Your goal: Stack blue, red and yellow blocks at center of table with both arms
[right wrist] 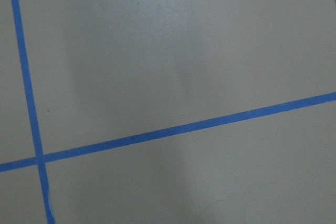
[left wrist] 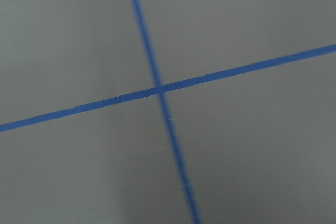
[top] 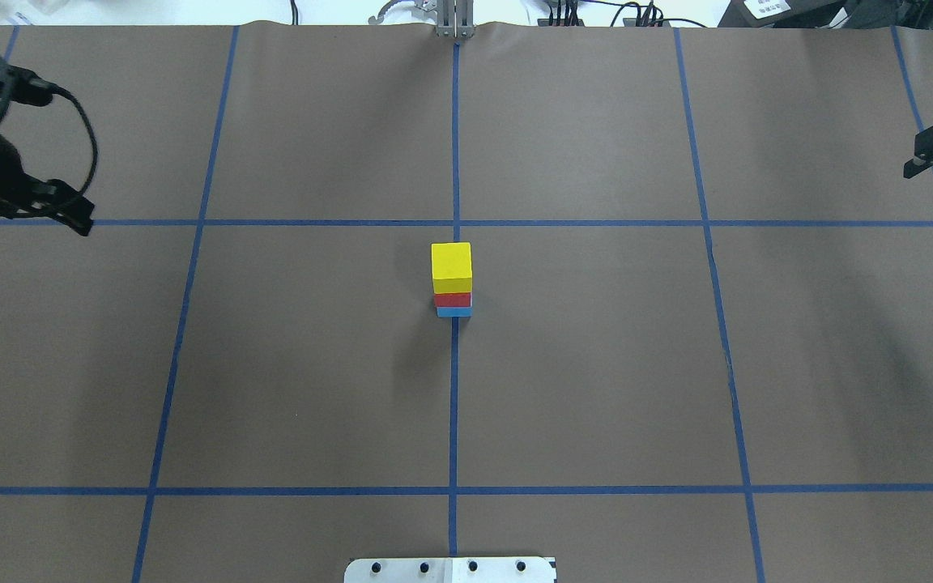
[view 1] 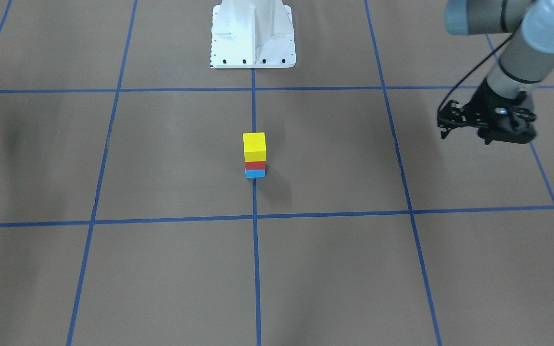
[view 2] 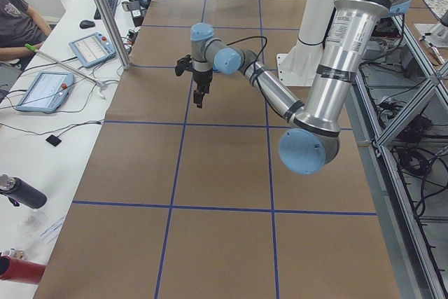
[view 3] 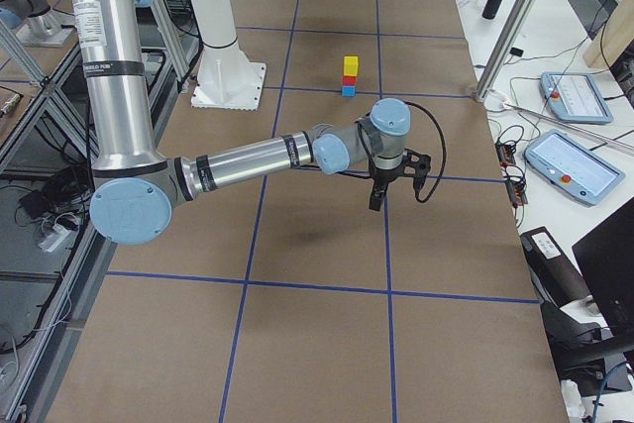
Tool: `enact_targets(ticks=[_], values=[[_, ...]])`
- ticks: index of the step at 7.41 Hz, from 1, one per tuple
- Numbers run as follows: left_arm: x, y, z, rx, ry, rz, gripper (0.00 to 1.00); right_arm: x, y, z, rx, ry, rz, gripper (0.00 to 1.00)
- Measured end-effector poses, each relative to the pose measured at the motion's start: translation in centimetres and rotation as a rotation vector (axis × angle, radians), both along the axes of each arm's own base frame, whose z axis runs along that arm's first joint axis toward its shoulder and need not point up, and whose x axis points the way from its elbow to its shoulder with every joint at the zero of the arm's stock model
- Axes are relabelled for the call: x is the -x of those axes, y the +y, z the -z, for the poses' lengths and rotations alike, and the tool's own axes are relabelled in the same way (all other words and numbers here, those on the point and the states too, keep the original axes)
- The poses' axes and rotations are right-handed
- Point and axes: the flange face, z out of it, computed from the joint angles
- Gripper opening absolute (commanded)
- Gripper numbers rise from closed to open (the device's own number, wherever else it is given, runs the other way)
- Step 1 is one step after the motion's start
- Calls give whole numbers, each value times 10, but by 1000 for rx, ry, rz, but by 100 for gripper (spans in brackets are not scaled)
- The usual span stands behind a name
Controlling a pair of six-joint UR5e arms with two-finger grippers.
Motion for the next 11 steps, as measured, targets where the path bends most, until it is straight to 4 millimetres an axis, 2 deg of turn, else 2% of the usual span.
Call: enact_targets(ticks=[2,3,5,6,7,11], values=[[94,-30,-80,20,48,-18,100,-16,6,-7,11,-27,-7,100],[129,-36,-105,10,56,-22,100,-18,9,-10,13,-28,-6,100],[179,-33,-140,-13,49,-27,100,-18,9,-12,10,-22,-7,100],[193,-28,-152,-14,46,-27,100,-19,10,-13,2,-18,1,100],[199,-25,-157,-7,46,-23,100,-19,10,-16,-24,-11,33,100],[202,-23,-162,59,49,7,100,-28,9,-30,-103,34,184,100]])
